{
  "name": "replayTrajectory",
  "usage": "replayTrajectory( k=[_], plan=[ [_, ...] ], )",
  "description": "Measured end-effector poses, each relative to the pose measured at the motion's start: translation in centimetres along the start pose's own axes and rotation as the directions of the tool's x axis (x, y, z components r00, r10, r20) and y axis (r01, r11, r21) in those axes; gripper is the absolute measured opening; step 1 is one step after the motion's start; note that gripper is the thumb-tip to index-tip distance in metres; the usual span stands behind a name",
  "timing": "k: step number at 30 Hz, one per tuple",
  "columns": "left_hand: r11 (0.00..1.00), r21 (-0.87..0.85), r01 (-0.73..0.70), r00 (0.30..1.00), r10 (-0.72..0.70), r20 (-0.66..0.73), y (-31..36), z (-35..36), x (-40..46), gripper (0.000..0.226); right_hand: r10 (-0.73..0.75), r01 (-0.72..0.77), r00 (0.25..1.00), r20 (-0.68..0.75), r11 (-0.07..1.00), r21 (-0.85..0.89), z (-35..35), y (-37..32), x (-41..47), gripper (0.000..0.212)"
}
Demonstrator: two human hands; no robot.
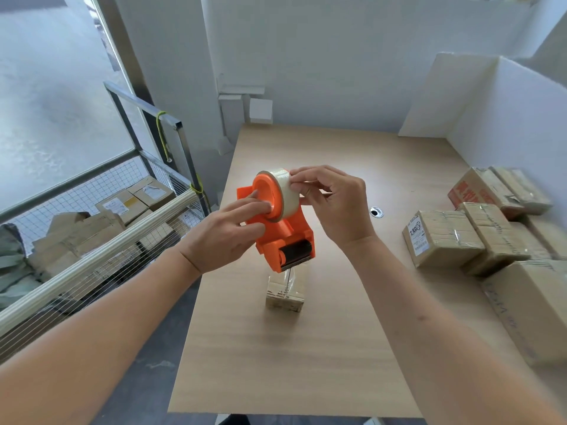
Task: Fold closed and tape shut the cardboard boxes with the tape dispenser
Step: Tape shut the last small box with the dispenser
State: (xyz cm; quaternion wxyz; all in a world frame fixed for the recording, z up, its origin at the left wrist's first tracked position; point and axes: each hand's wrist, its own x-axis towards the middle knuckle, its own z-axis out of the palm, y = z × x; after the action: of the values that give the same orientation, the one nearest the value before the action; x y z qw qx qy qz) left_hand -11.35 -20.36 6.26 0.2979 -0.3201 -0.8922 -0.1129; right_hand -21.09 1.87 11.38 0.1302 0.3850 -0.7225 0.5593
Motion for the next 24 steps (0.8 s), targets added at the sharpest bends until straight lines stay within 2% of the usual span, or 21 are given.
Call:
replayTrajectory(
  k=[3, 6, 8, 13, 17, 21, 24],
  plan=[
    [1.0, -0.004, -0.004, 1.0, 0.004, 0.031, 0.4, -0.8, 0.3, 0.011, 0.046, -0.045, 0.999, 0.024, 0.999, -0.019, -0.5, -0.4, 0.4, 0.006],
    [0.999, -0.036, 0.008, 0.999, -0.006, 0.045, 0.9, -1.4, 1.0, 0.01, -0.029, 0.03, 0.999, 0.017, 0.994, -0.108, -0.6, -0.8, 0.6, 0.006],
    [0.999, -0.052, 0.016, 0.997, -0.012, 0.073, 1.2, -1.6, 1.4, 0.01, -0.101, 0.104, 0.995, 0.028, 0.964, -0.245, -0.4, -0.8, 0.4, 0.008],
    [0.998, -0.052, 0.042, 0.994, -0.036, 0.103, 1.7, -1.0, 1.1, 0.008, -0.061, 0.124, 0.984, 0.168, 0.912, -0.392, -0.1, -0.7, -0.4, 0.014],
    [0.994, -0.044, 0.103, 0.985, -0.096, 0.143, 1.3, -0.5, 0.4, 0.011, -0.013, 0.111, 0.965, 0.261, 0.925, -0.364, 0.0, -0.5, -0.8, 0.022],
    [0.989, -0.072, 0.132, 0.98, -0.119, 0.162, 1.2, -0.5, 0.2, 0.024, 0.019, 0.075, 0.963, 0.27, 0.94, -0.333, 0.1, -0.3, -0.9, 0.02],
    [0.985, -0.077, 0.153, 0.977, -0.14, 0.159, 1.1, -0.5, 0.3, 0.025, 0.03, 0.058, 0.965, 0.261, 0.944, -0.324, 0.3, -0.3, -0.7, 0.018]
  ],
)
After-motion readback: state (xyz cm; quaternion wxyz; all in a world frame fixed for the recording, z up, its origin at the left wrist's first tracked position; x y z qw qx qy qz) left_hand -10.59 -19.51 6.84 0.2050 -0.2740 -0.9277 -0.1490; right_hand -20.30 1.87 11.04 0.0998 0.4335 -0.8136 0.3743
